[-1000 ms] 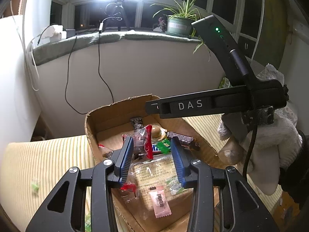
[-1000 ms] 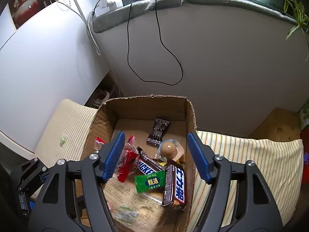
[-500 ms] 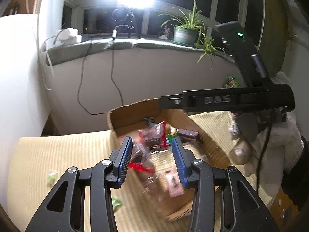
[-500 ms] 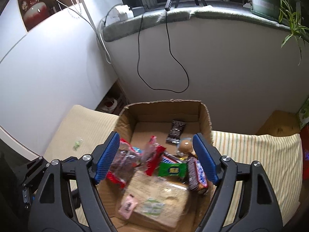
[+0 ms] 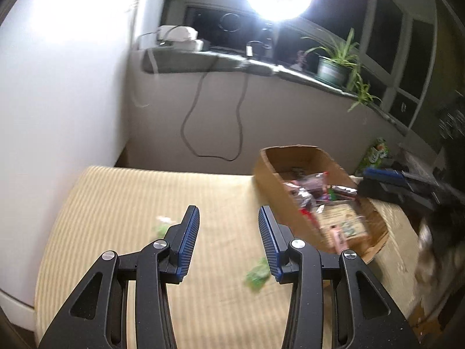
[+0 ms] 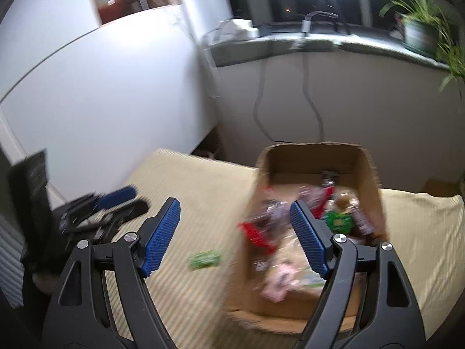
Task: Organize snacks
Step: 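Move the left tool to the small green bag while the right tool reaches the light-green candy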
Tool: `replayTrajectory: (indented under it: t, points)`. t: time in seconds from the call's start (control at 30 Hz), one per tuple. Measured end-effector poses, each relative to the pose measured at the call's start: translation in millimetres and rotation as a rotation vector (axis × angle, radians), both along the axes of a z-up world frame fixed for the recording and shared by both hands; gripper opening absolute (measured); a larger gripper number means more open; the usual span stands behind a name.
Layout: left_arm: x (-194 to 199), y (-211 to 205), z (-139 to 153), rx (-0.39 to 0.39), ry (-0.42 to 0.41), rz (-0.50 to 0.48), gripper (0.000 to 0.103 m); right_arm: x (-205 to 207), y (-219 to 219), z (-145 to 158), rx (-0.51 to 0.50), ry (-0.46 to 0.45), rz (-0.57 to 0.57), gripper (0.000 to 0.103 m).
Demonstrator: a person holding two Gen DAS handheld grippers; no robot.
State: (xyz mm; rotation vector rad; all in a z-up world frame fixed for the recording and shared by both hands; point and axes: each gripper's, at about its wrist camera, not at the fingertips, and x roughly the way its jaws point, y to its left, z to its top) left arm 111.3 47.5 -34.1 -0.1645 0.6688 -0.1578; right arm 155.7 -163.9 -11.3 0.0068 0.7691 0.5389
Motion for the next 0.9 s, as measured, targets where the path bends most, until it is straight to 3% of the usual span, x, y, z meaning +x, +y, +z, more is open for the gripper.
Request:
replayTrajectory:
  t: [0.23, 0.33, 0.47, 0.7, 0.9]
  points:
    - [-6, 37, -18, -0.033, 0.036, 0.030, 0.041, -50, 55, -31, -0.018, 0.042, 0.096, 0.080]
    - [-4, 48, -29, -0.055, 0.064, 0.030, 0.041, -62, 68, -51, -0.017, 0.077, 0.087, 0.080]
    - [1, 51, -41, -0.054, 0.093, 0.013, 0.041, -70, 84, -78, -0.052, 0.094, 0.027, 0.070]
    - [18, 52, -58, -0.033, 0.135, -0.030, 0.041, -53, 85, -114, -0.037, 0.160, -0.101, 0.069]
    - [43, 58, -73, -0.011, 0.172, -0.055, 0.041, -40, 85, -127, -0.051, 0.190, -0.160, 0.069]
